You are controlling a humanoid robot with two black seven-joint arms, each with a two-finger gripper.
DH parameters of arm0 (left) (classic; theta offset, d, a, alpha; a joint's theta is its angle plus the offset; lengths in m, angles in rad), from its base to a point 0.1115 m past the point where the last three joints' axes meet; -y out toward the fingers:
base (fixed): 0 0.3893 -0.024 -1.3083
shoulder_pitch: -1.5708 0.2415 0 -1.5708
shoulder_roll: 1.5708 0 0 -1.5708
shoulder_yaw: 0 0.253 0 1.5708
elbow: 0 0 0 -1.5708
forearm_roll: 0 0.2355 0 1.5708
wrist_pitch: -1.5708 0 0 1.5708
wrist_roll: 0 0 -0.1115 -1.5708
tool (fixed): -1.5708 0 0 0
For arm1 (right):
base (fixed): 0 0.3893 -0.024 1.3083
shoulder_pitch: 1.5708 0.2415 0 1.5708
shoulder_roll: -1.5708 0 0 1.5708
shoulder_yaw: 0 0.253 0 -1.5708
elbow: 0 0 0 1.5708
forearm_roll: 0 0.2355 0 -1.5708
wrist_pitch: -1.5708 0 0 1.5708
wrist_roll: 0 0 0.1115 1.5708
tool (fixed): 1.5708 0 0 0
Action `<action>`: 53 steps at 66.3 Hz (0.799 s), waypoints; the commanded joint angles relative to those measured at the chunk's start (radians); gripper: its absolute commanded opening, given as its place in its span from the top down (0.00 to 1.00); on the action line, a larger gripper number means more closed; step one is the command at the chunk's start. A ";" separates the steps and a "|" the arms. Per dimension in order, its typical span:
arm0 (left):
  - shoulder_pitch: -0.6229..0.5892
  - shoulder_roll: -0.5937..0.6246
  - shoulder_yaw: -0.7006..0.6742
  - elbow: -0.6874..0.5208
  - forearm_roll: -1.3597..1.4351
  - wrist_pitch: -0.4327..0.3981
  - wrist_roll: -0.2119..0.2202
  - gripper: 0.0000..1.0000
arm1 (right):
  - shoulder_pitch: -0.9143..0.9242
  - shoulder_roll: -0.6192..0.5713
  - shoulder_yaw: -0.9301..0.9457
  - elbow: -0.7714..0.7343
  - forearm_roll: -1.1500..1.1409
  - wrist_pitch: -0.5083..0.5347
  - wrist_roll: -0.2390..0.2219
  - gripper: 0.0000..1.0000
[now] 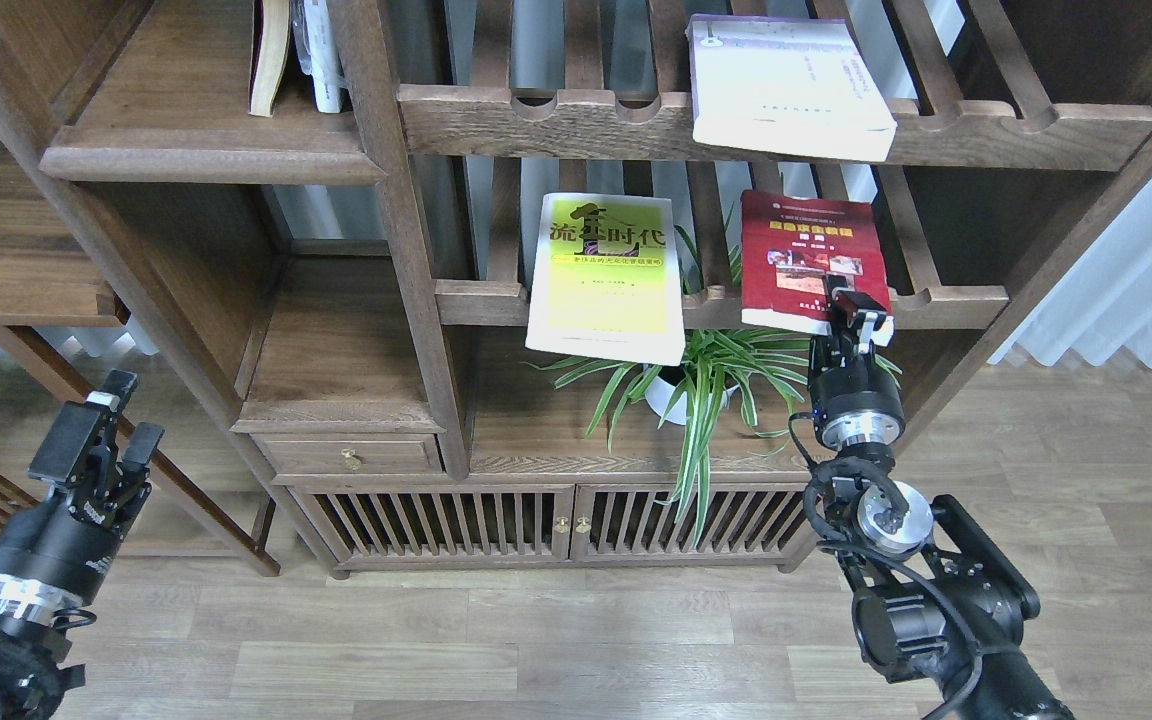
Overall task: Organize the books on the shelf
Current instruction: 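Grasp the red book's bottom edge with the right gripper, then pull the red book off the shelf toward the robot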
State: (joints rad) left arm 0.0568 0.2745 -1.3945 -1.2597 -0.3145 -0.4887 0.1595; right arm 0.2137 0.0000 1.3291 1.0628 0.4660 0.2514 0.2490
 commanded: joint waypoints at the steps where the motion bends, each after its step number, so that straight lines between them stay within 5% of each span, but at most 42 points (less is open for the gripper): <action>1: 0.000 -0.001 0.000 0.000 0.000 0.000 -0.002 0.00 | -0.059 0.000 0.012 0.068 0.023 0.005 0.004 0.94; 12: 0.000 -0.001 0.000 0.002 0.000 0.000 0.000 0.00 | -0.157 0.000 0.070 0.167 0.048 0.038 0.047 0.95; 41: 0.000 -0.003 0.009 0.008 0.000 0.000 0.000 0.00 | -0.436 0.000 0.217 0.253 0.111 0.236 0.056 0.95; 53: -0.002 -0.009 0.019 0.016 0.000 0.000 0.000 0.00 | -0.511 0.000 0.217 0.252 0.117 0.237 0.067 0.95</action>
State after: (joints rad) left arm 0.0563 0.2693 -1.3800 -1.2495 -0.3145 -0.4887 0.1594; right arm -0.2550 0.0000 1.5457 1.3161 0.5790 0.4847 0.3118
